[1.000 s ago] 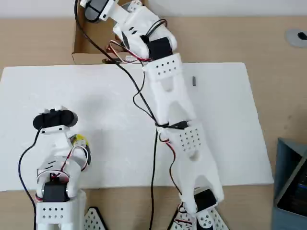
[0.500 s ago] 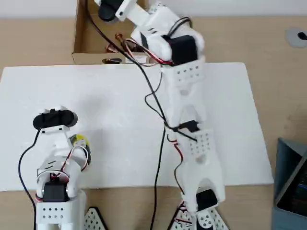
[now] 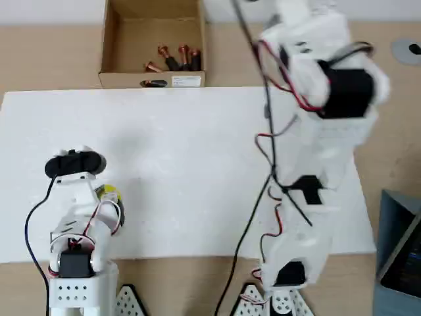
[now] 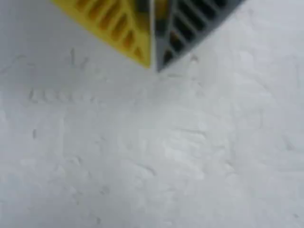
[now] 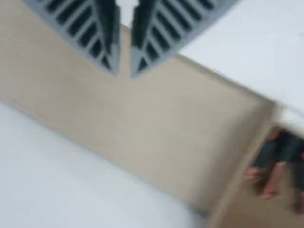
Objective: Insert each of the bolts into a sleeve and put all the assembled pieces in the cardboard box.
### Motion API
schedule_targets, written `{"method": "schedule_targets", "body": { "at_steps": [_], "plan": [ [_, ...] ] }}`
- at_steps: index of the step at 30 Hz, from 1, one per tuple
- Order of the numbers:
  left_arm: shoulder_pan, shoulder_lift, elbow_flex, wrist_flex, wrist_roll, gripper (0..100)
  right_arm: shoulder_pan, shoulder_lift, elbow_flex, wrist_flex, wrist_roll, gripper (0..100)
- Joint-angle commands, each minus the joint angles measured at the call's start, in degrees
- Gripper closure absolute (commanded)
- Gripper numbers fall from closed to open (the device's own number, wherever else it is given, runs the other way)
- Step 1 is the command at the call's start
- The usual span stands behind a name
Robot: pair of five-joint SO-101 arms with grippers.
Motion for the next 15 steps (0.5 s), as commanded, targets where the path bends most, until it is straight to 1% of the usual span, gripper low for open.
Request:
{"method": "schedule_targets", "body": {
  "at_steps": [1, 4, 7, 11, 15],
  "plan": [
    [-0.62, -0.57, -0.26, -0.18, -0.44, 100, 4.53, -5.05, -0.75, 1.23, -0.70, 98.9],
    [-0.62, -0.57, -0.26, -0.18, -0.44, 100, 6.37, -9.27, 2.77, 1.23, -0.70, 98.9],
    [-0.62, -0.57, -0.26, -0.18, -0.44, 100, 7.08, -15.60, 9.45, 1.23, -0.79, 98.9],
    [-0.62, -0.57, -0.26, -0.18, -0.44, 100, 7.69, -27.21, 22.55, 1.23, -0.79, 98.9],
    [-0.62, -0.57, -0.26, -0.18, -0.44, 100, 7.69, -40.13, 39.25, 1.23, -0.79, 98.9]
  ]
}}
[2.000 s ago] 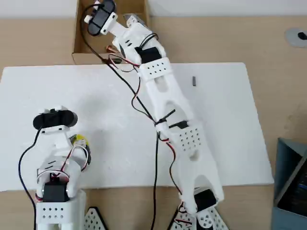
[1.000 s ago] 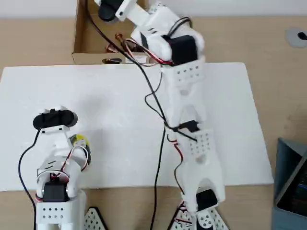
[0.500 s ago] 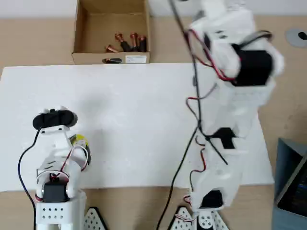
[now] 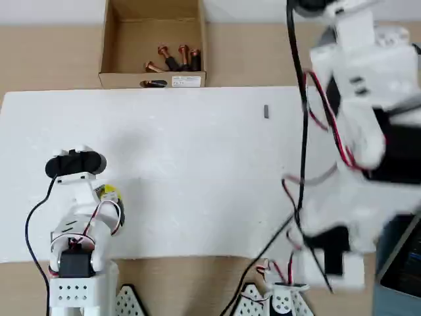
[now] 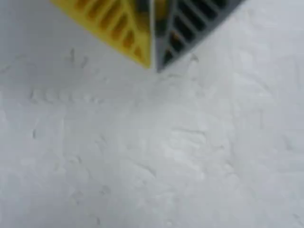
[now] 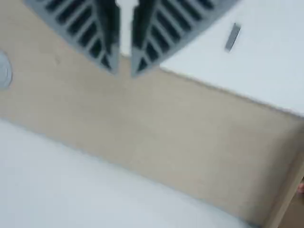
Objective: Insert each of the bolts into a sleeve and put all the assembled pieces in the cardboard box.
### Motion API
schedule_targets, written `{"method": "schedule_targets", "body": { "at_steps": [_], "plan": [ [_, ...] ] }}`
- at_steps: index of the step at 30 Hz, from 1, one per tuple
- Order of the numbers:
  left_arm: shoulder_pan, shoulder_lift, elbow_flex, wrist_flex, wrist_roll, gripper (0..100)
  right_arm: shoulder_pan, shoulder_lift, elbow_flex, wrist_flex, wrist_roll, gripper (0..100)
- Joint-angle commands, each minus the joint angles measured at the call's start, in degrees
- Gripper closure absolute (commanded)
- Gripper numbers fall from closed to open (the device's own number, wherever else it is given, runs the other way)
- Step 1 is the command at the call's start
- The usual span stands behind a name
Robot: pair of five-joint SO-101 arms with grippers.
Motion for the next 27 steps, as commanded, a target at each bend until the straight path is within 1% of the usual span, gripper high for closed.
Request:
{"method": "schedule_targets", "body": {
  "at_steps": [1, 6, 8, 11, 19, 27],
  "plan": [
    [-0.62, -0.57, -0.26, -0.18, -0.44, 100, 0.92, -12.88, 15.34, 1.14, -0.35, 98.9],
    [-0.62, -0.57, -0.26, -0.18, -0.44, 100, 0.92, -28.18, 35.74, 0.62, -0.35, 98.9],
    [-0.62, -0.57, -0.26, -0.18, -0.44, 100, 0.92, -33.63, 43.65, -1.05, -1.85, 98.9],
    [-0.62, -0.57, -0.26, -0.18, -0.44, 100, 0.92, -41.36, 56.57, -5.71, -3.78, 98.9],
    [-0.62, -0.57, -0.26, -0.18, -0.44, 100, 0.84, -62.64, 89.98, -18.73, -3.96, 98.9],
    [-0.62, -0.57, -0.26, -0.18, -0.44, 100, 0.57, -75.82, 116.53, -28.84, -4.04, 98.9]
  ]
}}
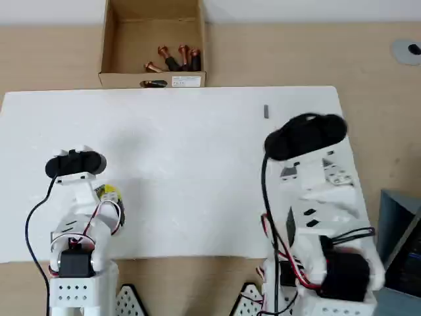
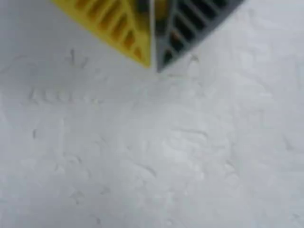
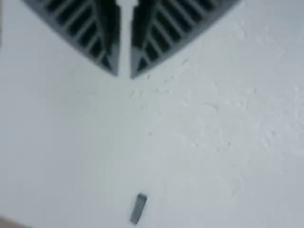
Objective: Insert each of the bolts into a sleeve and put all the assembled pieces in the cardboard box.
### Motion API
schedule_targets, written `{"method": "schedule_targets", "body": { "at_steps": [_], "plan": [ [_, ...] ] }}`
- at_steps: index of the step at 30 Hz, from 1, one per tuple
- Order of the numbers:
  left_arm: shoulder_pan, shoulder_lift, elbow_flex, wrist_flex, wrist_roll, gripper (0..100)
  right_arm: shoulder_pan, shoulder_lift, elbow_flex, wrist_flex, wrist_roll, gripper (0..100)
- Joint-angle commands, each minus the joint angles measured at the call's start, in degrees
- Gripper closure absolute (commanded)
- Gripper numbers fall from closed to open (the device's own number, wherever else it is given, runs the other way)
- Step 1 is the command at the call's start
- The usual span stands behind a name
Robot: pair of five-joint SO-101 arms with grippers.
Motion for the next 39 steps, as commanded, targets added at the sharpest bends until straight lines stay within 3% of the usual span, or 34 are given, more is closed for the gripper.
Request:
{"method": "schedule_targets", "body": {
  "at_steps": [1, 9, 17, 22, 39],
  "plan": [
    [-0.62, -0.57, -0.26, -0.18, -0.44, 100, 0.31, -4.53, 10.24, -5.98, -0.53, 98.9],
    [-0.62, -0.57, -0.26, -0.18, -0.44, 100, -1.63, -13.49, 32.22, -17.58, -1.67, 98.9],
    [-0.62, -0.57, -0.26, -0.18, -0.44, 100, -9.19, -24.84, 43.12, -18.46, -4.75, 98.9],
    [-0.62, -0.57, -0.26, -0.18, -0.44, 100, -9.71, -32.40, 49.71, -18.46, -4.48, 98.9],
    [-0.62, -0.57, -0.26, -0.18, -0.44, 100, -9.63, -31.87, 52.26, -18.02, -4.84, 98.7]
  ]
}}
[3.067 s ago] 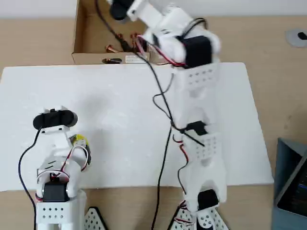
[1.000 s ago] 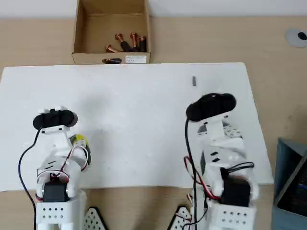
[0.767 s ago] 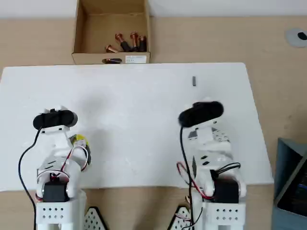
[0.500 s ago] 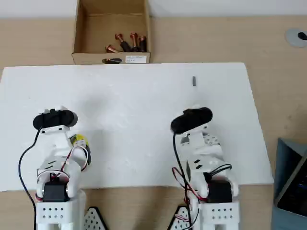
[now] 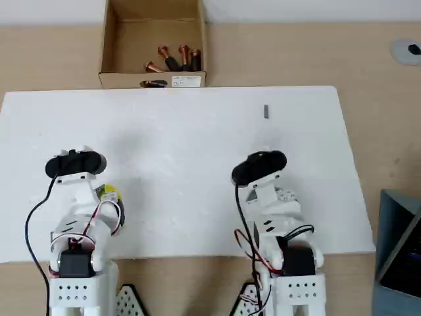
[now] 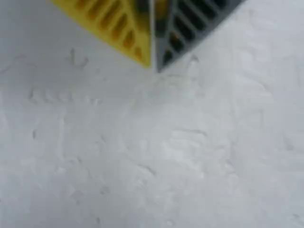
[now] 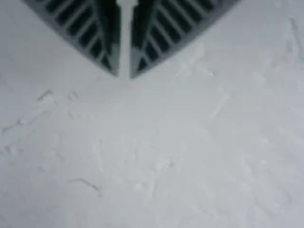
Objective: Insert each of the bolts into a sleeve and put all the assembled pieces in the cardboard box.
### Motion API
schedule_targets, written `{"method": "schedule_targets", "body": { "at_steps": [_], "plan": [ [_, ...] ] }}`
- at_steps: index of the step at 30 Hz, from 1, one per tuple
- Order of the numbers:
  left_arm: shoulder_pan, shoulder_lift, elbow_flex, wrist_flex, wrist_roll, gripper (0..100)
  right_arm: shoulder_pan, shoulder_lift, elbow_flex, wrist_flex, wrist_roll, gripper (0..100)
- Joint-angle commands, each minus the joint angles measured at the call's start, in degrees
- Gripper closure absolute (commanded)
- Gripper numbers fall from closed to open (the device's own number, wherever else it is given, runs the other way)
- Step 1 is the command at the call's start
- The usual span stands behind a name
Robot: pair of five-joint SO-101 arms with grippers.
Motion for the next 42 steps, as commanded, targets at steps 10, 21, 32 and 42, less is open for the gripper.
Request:
{"method": "schedule_targets", "body": {
  "at_steps": [10, 21, 32, 42],
  "plan": [
    [-0.62, -0.57, -0.26, -0.18, -0.44, 100, -0.22, -6.46, -0.13, 1.14, -0.26, 98.8],
    [-0.62, -0.57, -0.26, -0.18, -0.44, 100, -0.22, -6.46, -0.13, 1.41, -0.26, 98.8],
    [-0.62, -0.57, -0.26, -0.18, -0.44, 100, -0.22, -6.46, -0.13, 1.41, -0.26, 98.8],
    [-0.62, -0.57, -0.26, -0.18, -0.44, 100, -0.22, -6.46, -0.13, 1.41, -0.26, 98.8]
  ]
}}
